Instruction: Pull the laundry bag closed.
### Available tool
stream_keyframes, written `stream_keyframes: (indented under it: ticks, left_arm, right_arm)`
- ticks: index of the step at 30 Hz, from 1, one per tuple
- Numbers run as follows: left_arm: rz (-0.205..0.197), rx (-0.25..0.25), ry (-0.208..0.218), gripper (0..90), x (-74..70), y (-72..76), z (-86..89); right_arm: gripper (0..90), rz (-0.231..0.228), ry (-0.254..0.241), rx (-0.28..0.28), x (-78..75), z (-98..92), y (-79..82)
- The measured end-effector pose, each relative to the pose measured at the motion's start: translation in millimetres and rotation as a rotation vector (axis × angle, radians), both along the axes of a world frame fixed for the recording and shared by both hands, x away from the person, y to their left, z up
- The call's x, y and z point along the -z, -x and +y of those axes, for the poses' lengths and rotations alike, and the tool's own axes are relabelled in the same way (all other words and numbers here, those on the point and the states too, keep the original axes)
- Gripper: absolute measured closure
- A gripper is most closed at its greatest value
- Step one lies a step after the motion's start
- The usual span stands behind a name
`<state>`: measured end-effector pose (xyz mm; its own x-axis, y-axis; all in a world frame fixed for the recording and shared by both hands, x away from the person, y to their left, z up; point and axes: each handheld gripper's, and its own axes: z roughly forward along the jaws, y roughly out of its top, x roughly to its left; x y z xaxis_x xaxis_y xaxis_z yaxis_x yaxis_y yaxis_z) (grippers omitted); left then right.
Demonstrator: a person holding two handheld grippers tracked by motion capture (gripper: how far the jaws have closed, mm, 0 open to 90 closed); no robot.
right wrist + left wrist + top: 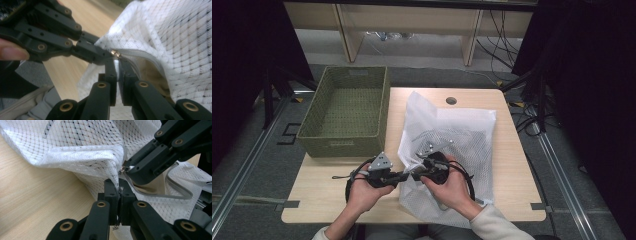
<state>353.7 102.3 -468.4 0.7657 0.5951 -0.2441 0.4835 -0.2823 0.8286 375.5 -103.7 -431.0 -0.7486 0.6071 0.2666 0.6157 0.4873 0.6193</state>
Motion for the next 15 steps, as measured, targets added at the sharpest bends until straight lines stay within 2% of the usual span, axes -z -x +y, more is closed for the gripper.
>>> stream_keyframes:
  ticks: [1,6,7,8,9,10,11,12,13,15]
  left_arm:
    - [0.001,0.000,-0.001,87.4,-0.2,0.1,-0.1]
    - [-0.013,-0.016,0.007,87.4,0.2,-0.5,-0.1]
    - [0.008,-0.025,0.014,87.4,-0.2,0.4,-0.7]
    - [-0.016,-0.016,0.000,87.4,-0.1,-0.7,0.6]
    - [-0.009,-0.022,0.001,87.5,0.0,-0.4,0.4]
    - [-0.001,-0.026,0.004,87.5,-0.2,0.1,0.0]
    - [-0.017,-0.015,-0.003,87.4,-0.1,-0.5,0.5]
    - [-0.020,-0.015,0.000,87.5,0.3,-0.6,0.3]
    - [-0.019,-0.015,-0.005,87.5,0.2,-0.5,0.6]
    - [-0.021,-0.014,-0.004,87.5,0.6,-0.9,0.3]
  right_arm:
    - [87.3,-0.011,-0.016,0.000,0.3,-0.3,-0.2]
    - [86.5,-0.004,-0.016,0.014,-1.1,-0.7,0.7]
    - [86.6,-0.013,-0.013,0.014,-1.3,-1.2,0.7]
    - [86.7,-0.013,-0.015,0.015,-1.4,-1.0,1.1]
    - [86.9,-0.032,-0.016,0.005,-1.5,-1.6,0.7]
    - [87.0,-0.013,-0.021,0.012,-2.4,-1.3,1.7]
    - [87.1,-0.001,-0.018,0.014,-2.9,-1.2,2.2]
    - [87.2,-0.001,-0.016,0.019,-3.3,-1.5,2.7]
    - [87.4,-0.022,-0.013,0.002,-3.2,-2.3,1.6]
    - [87.7,-0.018,-0.008,0.011,-3.8,-1.6,3.1]
